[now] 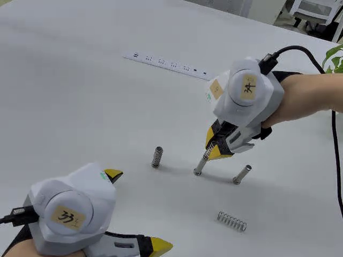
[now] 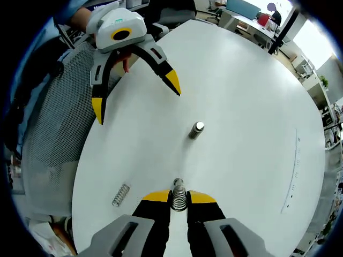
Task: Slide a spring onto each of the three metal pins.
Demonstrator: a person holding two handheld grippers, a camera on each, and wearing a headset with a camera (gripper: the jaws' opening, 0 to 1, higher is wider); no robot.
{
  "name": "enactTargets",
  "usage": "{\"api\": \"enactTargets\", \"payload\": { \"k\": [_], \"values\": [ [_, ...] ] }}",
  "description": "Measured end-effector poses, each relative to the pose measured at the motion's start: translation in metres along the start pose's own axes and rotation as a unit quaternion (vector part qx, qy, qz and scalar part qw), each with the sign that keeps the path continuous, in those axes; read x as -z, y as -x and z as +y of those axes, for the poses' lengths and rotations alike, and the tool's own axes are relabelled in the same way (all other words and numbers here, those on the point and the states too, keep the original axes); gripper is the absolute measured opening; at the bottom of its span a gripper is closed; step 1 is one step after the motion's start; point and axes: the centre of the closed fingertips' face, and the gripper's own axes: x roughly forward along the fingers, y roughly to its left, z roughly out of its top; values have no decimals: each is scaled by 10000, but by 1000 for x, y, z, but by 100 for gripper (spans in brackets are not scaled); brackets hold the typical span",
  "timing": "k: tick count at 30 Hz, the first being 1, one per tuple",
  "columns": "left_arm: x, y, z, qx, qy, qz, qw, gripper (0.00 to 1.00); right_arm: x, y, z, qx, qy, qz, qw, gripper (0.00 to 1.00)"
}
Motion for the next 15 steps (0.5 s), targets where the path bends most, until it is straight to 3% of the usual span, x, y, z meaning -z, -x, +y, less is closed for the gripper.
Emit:
{"api": "enactTargets", "payload": {
  "k": [15],
  "values": [
    [3, 1, 1, 9, 31, 29, 10000, 92, 3, -14, -1, -75, 68, 165, 9998, 8]
  ]
}}
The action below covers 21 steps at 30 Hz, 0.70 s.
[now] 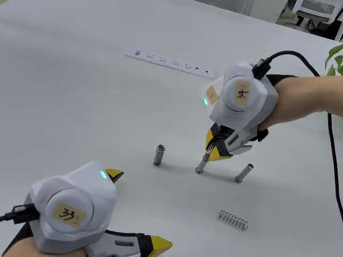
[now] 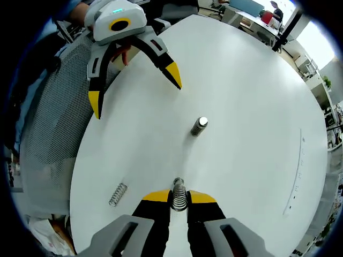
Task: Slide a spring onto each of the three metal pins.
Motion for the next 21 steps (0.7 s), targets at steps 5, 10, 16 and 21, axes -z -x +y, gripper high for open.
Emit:
{"api": "enactTargets", "payload": {
  "k": [5, 10, 16, 21],
  "values": [
    [0, 1, 1, -11, 20, -1, 10000, 91, 0, -7, -1, -23, -4, 33, 10000, 8],
    [2, 2, 3, -17, 30, 11, 10000, 91, 2, -16, 1, -66, 4, 116, 9999, 8],
    [4, 4, 5, -46, 60, 23, 10000, 90, 1, -23, 2, -106, -9, 135, 9999, 8],
    [5, 4, 7, -52, 85, 25, 9999, 90, 2, -30, 4, -134, -36, 145, 9998, 8]
  ]
}}
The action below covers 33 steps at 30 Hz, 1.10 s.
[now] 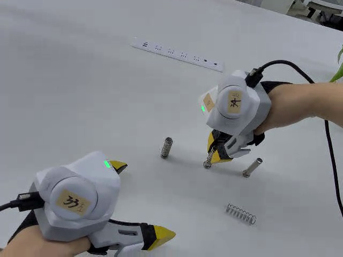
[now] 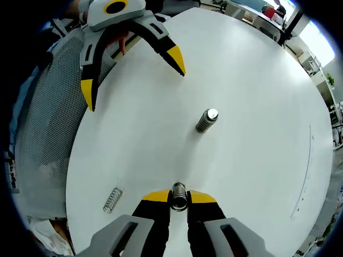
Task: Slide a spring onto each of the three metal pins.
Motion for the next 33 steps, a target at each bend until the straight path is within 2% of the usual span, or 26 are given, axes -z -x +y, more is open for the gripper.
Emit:
{"api": "enactTargets", "payload": {
  "k": [21, 33],
  "values": [
    [1, -3, -1, 54, 18, 39, 10000, 90, 0, -10, -4, 96, -29, -79, 9999, 8],
    [-2, -5, -3, 106, -21, 41, 9999, 90, 2, -14, -7, 144, -68, -77, 9998, 11]
  ]
}}
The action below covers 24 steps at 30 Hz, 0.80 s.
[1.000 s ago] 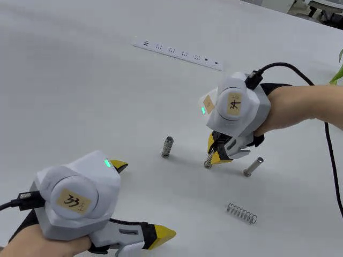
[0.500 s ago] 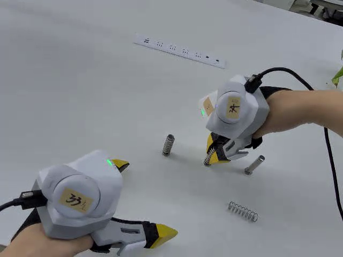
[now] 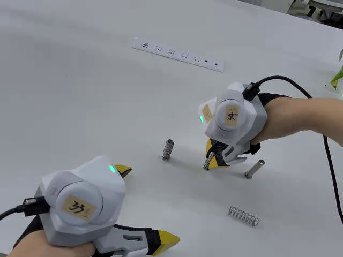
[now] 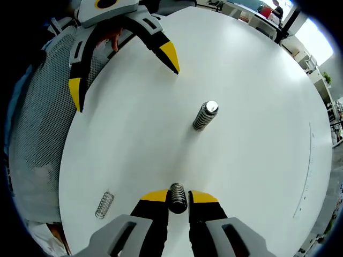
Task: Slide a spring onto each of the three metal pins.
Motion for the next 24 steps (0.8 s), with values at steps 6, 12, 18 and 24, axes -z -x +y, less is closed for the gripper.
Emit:
{"api": "enactTargets", "payload": {
  "k": [6, 12, 18, 24],
  "values": [
    [0, 1, 1, -17, -9, 4, 10000, 90, -1, -2, 0, -43, -97, -64, 9999, 14],
    [-1, 1, 2, -27, -16, 4, 10000, 90, 0, -3, 0, -19, -112, -63, 9999, 26],
    [-3, 2, 3, -52, -31, -18, 10000, 90, 1, -3, -1, 60, -229, -141, 9996, 53],
    [-6, 3, 4, -72, -64, -29, 9999, 90, 2, -2, 2, 141, -359, -300, 9988, 71]
  ]
}}
